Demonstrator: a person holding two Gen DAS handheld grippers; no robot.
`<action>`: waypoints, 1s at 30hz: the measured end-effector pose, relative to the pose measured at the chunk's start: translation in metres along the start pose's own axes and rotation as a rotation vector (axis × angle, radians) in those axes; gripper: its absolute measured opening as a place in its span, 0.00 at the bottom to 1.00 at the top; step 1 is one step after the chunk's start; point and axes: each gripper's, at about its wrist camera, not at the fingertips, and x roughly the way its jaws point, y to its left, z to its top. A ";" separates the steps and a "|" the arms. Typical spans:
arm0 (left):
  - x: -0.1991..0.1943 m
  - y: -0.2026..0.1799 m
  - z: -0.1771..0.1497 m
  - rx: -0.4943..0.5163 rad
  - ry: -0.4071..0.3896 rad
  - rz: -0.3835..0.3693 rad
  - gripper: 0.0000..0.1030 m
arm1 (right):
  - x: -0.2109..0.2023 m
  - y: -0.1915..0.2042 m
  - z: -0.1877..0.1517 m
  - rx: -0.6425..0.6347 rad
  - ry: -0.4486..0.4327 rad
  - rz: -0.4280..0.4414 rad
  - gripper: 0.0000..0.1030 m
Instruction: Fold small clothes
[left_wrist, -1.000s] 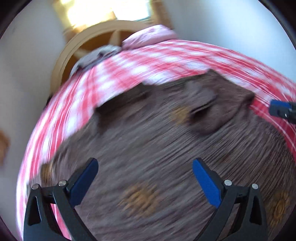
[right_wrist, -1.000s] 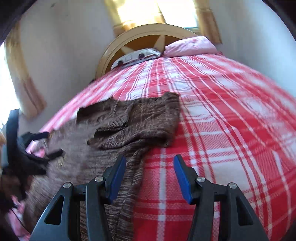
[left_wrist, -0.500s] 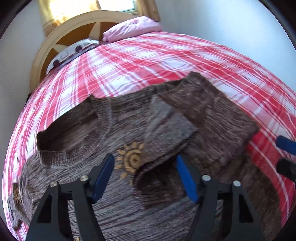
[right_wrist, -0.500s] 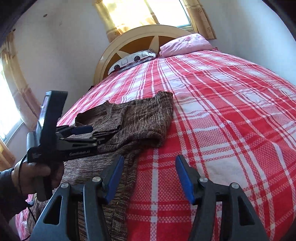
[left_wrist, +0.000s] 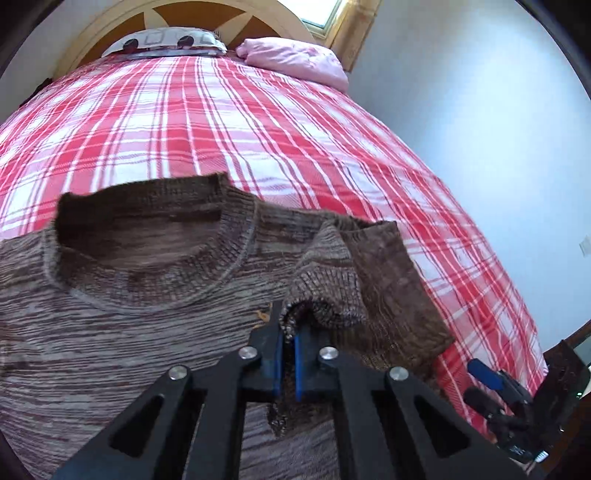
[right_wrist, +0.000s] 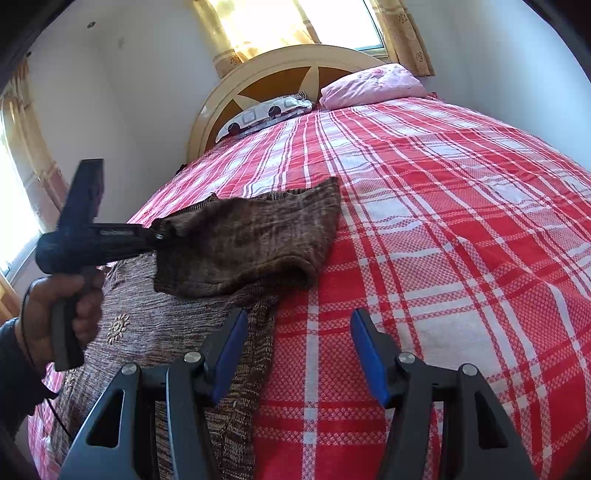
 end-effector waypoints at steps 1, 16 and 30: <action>-0.004 0.004 0.002 -0.017 -0.001 -0.019 0.04 | 0.000 0.000 0.000 0.000 -0.001 0.000 0.57; -0.003 0.080 0.004 -0.260 0.080 -0.067 0.04 | 0.003 0.001 -0.001 -0.006 0.015 -0.009 0.57; -0.028 0.105 -0.007 -0.364 -0.099 0.243 0.66 | 0.008 0.001 -0.003 -0.006 0.043 -0.019 0.58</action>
